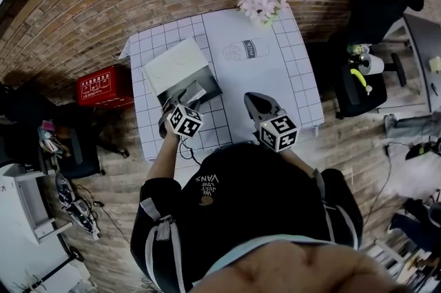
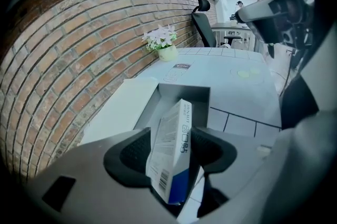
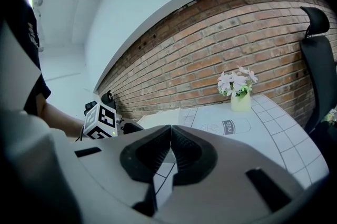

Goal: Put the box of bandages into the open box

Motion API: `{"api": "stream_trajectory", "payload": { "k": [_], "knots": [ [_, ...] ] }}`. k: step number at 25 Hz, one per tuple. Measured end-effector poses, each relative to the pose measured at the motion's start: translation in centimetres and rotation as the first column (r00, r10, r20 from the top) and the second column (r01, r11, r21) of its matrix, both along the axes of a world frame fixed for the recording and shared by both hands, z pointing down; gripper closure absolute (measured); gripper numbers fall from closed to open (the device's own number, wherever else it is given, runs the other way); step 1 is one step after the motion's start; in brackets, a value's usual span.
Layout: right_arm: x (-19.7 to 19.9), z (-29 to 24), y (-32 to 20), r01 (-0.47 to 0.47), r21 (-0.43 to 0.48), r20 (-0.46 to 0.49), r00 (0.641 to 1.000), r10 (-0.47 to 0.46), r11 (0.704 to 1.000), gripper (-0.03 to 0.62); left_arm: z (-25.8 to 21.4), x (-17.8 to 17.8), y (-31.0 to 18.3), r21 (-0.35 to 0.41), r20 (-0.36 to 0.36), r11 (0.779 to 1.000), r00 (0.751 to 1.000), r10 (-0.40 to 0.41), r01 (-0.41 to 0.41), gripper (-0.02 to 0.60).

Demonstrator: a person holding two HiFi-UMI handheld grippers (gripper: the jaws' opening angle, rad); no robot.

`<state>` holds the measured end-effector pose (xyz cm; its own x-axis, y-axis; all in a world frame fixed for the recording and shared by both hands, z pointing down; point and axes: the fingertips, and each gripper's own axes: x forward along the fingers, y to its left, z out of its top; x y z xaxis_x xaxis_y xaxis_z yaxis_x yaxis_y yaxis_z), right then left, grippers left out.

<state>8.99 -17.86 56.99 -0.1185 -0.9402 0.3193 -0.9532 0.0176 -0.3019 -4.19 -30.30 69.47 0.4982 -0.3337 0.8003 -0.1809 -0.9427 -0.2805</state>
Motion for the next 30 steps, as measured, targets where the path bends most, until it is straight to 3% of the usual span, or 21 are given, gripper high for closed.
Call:
{"api": "stream_trajectory", "payload": {
  "k": [19, 30],
  "knots": [
    [0.3, -0.3, -0.3, 0.004, 0.019, 0.006, 1.0, -0.004, 1.0, 0.591, -0.6, -0.1, 0.2, 0.001, -0.007, 1.0, 1.0, -0.017, 0.017, 0.351],
    [0.2, -0.4, -0.5, 0.019, 0.022, 0.007, 1.0, -0.019, 1.0, 0.591, -0.1, -0.7, -0.5, 0.005, 0.001, 0.998, 0.998, -0.066, 0.066, 0.351]
  ]
}}
